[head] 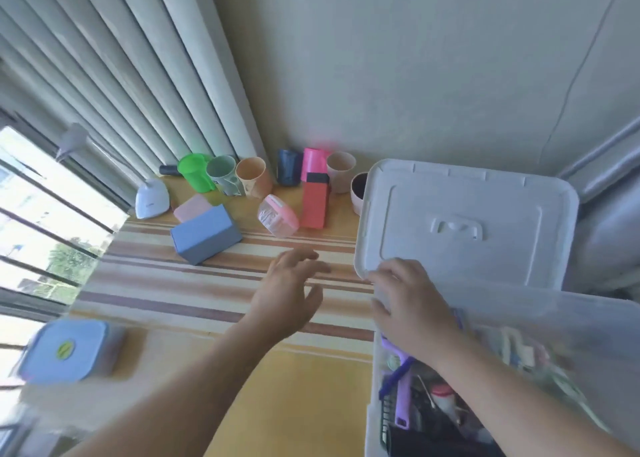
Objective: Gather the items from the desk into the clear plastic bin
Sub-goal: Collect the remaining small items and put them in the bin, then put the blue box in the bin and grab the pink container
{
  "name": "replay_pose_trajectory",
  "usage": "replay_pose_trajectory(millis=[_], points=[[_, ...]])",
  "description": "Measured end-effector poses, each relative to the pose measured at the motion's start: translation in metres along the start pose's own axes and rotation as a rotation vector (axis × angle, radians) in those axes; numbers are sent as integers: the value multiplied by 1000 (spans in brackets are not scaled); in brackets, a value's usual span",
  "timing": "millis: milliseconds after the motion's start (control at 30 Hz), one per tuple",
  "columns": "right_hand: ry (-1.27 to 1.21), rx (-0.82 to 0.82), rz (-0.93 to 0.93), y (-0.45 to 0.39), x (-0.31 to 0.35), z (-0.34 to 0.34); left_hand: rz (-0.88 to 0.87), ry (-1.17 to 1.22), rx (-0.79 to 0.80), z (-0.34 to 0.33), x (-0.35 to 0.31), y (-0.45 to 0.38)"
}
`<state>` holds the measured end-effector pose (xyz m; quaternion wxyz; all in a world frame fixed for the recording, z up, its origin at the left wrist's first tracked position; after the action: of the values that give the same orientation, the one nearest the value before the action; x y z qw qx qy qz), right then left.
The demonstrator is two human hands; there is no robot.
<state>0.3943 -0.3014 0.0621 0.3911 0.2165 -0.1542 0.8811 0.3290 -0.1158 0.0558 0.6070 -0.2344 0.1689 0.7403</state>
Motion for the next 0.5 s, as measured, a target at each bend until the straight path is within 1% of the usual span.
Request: replay_pose_trajectory(millis=[100, 133, 200, 233, 367, 433, 500], points=[[15, 91, 3, -64, 41, -47, 111, -82, -12, 32, 92, -11], [33, 132, -1, -76, 48, -58, 149, -115, -7, 37, 112, -14], [86, 210, -5, -122, 75, -100, 265, -169, 32, 53, 185, -23], [112, 241, -11, -132, 80, -111, 295, -215, 49, 56, 203, -26], [187, 413, -5, -197, 125, -202, 461, -284, 91, 79, 321, -37], [184, 471, -21, -219, 139, -239, 459, -286, 125, 81, 363, -47], [170, 494, -50, -236, 146, -268, 427, -279, 191, 74, 390, -58]])
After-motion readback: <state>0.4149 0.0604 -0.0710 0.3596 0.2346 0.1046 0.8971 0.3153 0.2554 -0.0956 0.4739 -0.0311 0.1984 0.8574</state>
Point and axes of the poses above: each hand's wrist, its own y-axis away from the middle knuckle, its own z-axis out of the back of the hand, x = y × z, the point moved 10 cm from there along -y, towards the middle knuckle, and after that the axes turned 2 degrees about -z, right-handed, at the moved point
